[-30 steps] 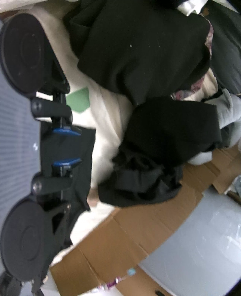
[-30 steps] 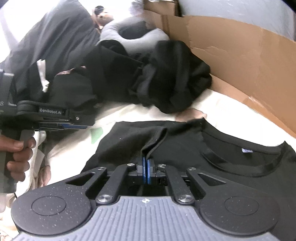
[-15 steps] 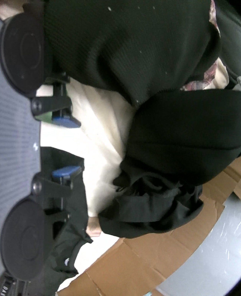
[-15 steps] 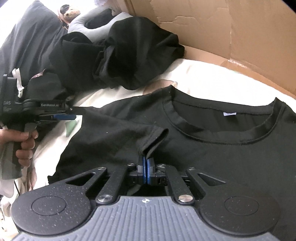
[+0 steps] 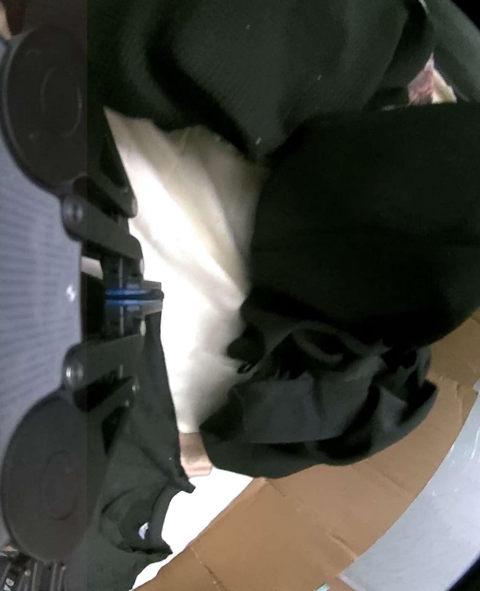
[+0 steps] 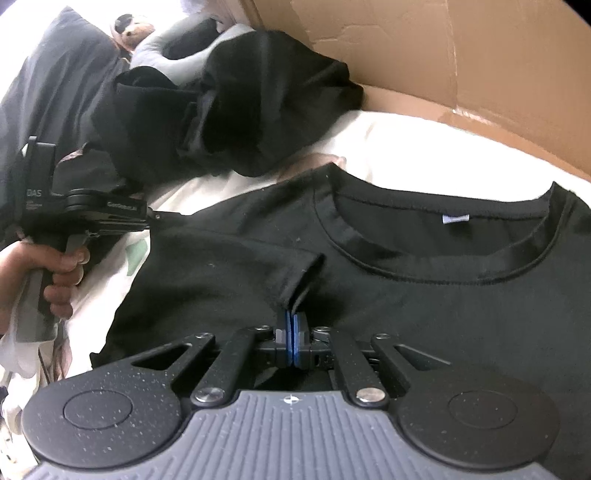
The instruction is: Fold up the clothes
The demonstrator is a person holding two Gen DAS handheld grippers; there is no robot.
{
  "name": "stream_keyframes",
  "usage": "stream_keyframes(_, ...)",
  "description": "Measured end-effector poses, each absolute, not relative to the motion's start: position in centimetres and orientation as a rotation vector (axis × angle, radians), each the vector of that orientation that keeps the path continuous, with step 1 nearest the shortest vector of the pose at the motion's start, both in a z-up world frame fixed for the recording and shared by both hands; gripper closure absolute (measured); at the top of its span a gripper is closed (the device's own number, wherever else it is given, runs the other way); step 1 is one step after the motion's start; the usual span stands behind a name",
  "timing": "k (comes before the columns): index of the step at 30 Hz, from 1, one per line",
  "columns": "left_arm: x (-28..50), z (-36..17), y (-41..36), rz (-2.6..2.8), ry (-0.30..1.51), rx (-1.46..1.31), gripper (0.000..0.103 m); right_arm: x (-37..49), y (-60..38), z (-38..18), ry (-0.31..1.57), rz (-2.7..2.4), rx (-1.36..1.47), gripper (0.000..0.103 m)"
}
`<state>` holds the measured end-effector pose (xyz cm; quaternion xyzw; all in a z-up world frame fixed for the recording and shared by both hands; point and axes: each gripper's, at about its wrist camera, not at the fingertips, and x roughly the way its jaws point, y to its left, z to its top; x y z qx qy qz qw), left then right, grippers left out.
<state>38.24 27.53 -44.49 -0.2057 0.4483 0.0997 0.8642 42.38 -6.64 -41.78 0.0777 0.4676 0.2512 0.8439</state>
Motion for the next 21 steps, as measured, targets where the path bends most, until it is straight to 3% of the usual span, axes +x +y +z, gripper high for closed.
stream_keyframes(12,39.9,-44.8,27.5,0.283,0.95,-0.443,0.099,42.5,-7.3,-43.0,1.03,0.453,0.146,0.103)
stream_keyframes(16,38.9,-43.2,28.3,0.299,0.886,-0.487,0.093,42.8,-7.7,-43.3,1.042,0.448,0.192,0.1)
stream_keyframes(17,38.5,-42.7,28.5,0.299,0.868,-0.491,0.093,42.9,-7.8,-43.2,1.036,0.447,0.203,0.092)
stream_keyframes(18,38.1,-42.3,28.6,0.299,0.855,-0.492,0.092,43.0,-8.0,-43.1,1.033,0.45,0.217,0.072)
stream_keyframes(19,37.7,-42.0,28.8,0.299,0.847,-0.497,0.092,43.1,-8.1,-43.0,1.026,0.449,0.23,0.064)
stream_keyframes(21,37.0,-41.9,28.9,0.291,0.848,-0.511,0.093,43.4,-8.3,-43.0,1.014,0.44,0.249,0.059)
